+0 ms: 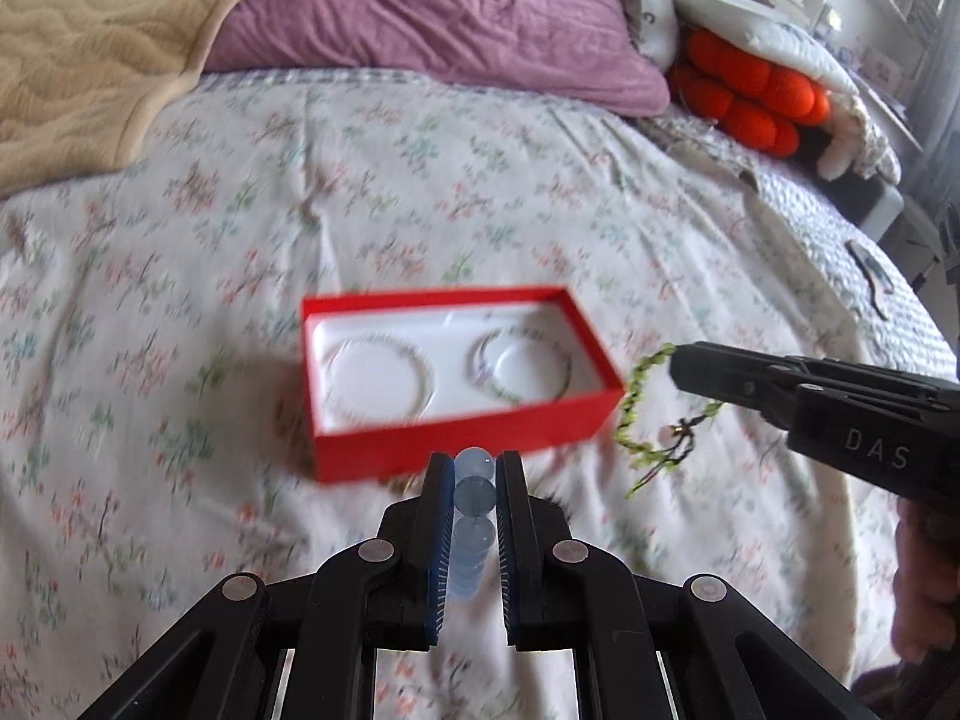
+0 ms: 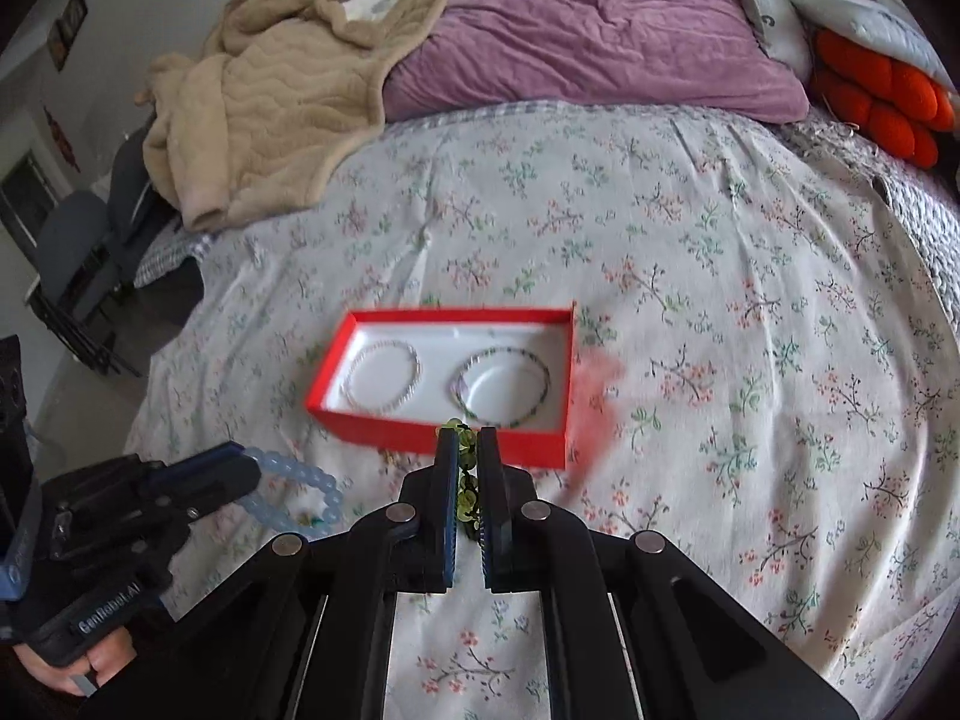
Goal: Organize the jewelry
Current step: 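Drop the blue bracelet into the red box while the right gripper carries the green bracelet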
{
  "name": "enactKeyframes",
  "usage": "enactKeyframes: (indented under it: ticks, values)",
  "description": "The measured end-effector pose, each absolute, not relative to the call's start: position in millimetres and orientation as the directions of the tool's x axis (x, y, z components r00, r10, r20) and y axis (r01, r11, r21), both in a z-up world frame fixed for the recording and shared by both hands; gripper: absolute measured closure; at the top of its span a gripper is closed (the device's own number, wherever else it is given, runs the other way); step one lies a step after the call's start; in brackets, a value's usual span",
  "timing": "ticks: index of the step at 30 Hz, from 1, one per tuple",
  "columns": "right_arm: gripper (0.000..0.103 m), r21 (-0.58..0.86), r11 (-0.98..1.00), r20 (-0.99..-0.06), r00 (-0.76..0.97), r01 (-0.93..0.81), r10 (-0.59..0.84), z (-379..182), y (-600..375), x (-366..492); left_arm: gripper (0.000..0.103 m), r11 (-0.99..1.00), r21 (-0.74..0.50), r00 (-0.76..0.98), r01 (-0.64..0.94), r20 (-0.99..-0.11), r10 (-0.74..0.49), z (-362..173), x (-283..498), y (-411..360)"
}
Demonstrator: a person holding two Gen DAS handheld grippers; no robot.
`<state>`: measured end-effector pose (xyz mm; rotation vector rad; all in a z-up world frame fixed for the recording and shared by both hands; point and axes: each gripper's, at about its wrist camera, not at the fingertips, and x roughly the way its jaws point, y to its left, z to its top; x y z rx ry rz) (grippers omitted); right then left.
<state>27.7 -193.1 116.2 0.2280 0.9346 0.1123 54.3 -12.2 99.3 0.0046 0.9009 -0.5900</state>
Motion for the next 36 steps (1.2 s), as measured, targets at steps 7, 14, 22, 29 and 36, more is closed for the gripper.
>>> enactKeyframes:
  ticks: [7,14,22,29,36]
  values:
    - [0.097,0.297,0.953,-0.755,0.625,0.058,0.197,126,-207,48,0.095,0.833,-0.242,0.476,0.498,-0.726,-0.496,112,78,-37]
    - [0.097,0.312,0.945,-0.755,0.63,0.101,0.181,119,-219,66,0.095,0.834,-0.272,0.468,0.48,-0.725,-0.505,107,112,-51]
    - [0.097,0.308,0.946,-0.756,0.628,0.095,0.183,111,-218,85,0.095,0.872,-0.31,0.437,0.378,-0.771,-0.464,59,154,-32]
    - [0.097,0.305,0.951,-0.763,0.609,0.047,0.214,104,-203,97,0.095,0.901,-0.248,0.441,0.357,-0.805,-0.396,43,159,-23]
    - [0.097,0.339,0.941,-0.771,0.575,0.007,0.274,92,-181,110,0.092,0.911,-0.178,0.471,0.371,-0.81,-0.35,44,153,-21]
